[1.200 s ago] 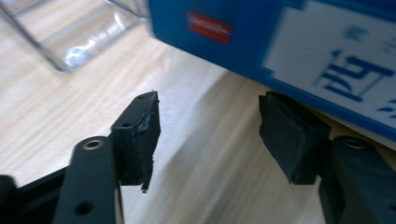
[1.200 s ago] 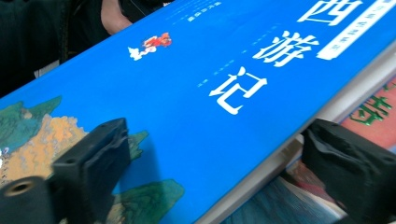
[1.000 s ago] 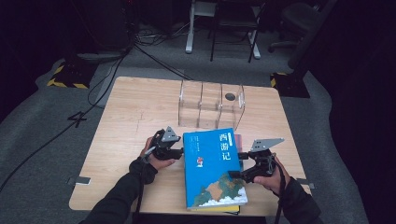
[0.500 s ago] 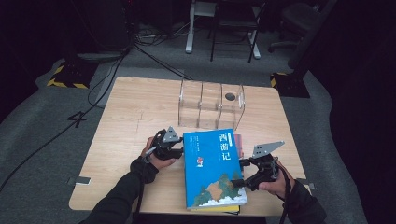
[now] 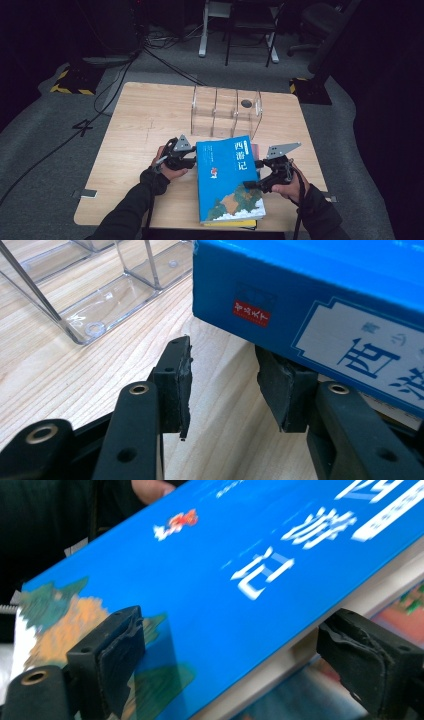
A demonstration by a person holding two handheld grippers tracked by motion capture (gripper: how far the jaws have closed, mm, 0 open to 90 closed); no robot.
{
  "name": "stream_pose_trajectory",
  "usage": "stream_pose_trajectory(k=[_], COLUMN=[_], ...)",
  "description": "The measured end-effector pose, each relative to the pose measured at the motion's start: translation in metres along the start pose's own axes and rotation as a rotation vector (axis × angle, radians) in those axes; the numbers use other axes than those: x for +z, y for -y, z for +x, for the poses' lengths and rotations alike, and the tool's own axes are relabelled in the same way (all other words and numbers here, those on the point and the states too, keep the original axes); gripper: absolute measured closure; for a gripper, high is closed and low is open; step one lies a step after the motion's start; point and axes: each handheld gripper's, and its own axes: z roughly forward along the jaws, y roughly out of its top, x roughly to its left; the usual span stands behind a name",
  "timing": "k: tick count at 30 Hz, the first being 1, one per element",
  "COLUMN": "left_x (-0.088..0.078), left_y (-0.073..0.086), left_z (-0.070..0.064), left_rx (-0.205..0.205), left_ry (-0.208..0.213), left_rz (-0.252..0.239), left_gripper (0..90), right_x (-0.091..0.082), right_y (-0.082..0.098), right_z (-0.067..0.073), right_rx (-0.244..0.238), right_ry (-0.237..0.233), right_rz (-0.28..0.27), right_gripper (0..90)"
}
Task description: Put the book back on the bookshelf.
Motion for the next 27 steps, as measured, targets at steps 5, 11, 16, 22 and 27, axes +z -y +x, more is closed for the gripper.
stream_pose_trajectory(k=[5, 11, 16, 22, 27], left_x=[0.000, 0.000, -0.001, -0.005, -0.013], left_y=[0.000, 0.000, 0.000, -0.005, -0.014], left_z=[0.000, 0.000, 0.002, 0.009, 0.014], left_rx=[0.005, 0.002, 0.013, -0.012, -0.005], left_ry=[-0.003, -0.001, 0.007, 0.019, 0.038], left_rz=[0.000, 0.001, 0.000, -0.048, -0.084], left_gripper=[56.5, 56.4, 56.3, 57.3, 62.8], right_x=[0.010, 0.025, 0.028, 0.024, 0.018], right_y=[-0.009, -0.024, -0.031, -0.032, -0.036], right_z=[-0.012, -0.025, -0.029, -0.021, -0.013], right_rx=[0.015, 0.016, 0.017, -0.022, -0.057], right_ry=[0.009, -0.023, -0.043, -0.008, 0.010], right_rz=[-0.043, -0.055, -0.087, -0.122, -0.180], right_gripper=[19.3, 36.1, 56.2, 64.3, 68.0])
